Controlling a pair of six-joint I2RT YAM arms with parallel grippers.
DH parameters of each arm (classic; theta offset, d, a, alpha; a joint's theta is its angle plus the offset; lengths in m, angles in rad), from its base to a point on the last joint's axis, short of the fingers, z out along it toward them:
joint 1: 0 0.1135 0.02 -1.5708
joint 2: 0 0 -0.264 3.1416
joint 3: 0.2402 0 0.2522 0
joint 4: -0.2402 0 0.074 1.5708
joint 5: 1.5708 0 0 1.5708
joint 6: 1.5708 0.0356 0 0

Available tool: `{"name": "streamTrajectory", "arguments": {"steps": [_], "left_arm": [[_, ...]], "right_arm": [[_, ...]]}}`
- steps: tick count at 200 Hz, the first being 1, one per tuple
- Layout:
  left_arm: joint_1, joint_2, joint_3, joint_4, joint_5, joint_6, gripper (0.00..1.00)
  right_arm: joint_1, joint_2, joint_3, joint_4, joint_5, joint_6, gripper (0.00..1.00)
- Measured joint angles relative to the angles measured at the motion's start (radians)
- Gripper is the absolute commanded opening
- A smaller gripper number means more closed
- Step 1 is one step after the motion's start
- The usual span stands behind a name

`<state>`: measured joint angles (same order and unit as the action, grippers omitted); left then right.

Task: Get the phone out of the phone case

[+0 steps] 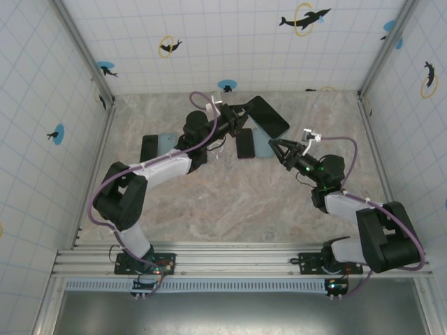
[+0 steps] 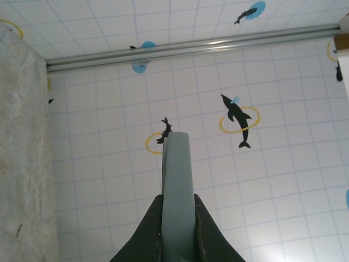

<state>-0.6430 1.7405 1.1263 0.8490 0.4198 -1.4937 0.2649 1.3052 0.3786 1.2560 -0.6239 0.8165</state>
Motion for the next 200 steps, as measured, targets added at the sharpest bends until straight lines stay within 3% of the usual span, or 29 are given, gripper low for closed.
{"name": "streamTrajectory", "arguments": {"steps": [66, 154, 200], "left_arm": [[0.079, -0.026, 0.016, -0.105, 0.171, 0.207, 0.04], [0.154, -0.048, 0.048, -0.215, 0.435, 0.526, 0.05], [0.163, -0.05, 0.068, -0.218, 0.558, 0.604, 0.04]], "right_arm": [[-0.09, -0.081, 0.0, -0.215, -0.089, -0.086, 0.6], [-0.108, -0.09, 0.109, -0.476, -0.256, -0.277, 0.61], [-0.059, -0.018, 0.165, -0.533, -0.352, -0.344, 0.57]]}}
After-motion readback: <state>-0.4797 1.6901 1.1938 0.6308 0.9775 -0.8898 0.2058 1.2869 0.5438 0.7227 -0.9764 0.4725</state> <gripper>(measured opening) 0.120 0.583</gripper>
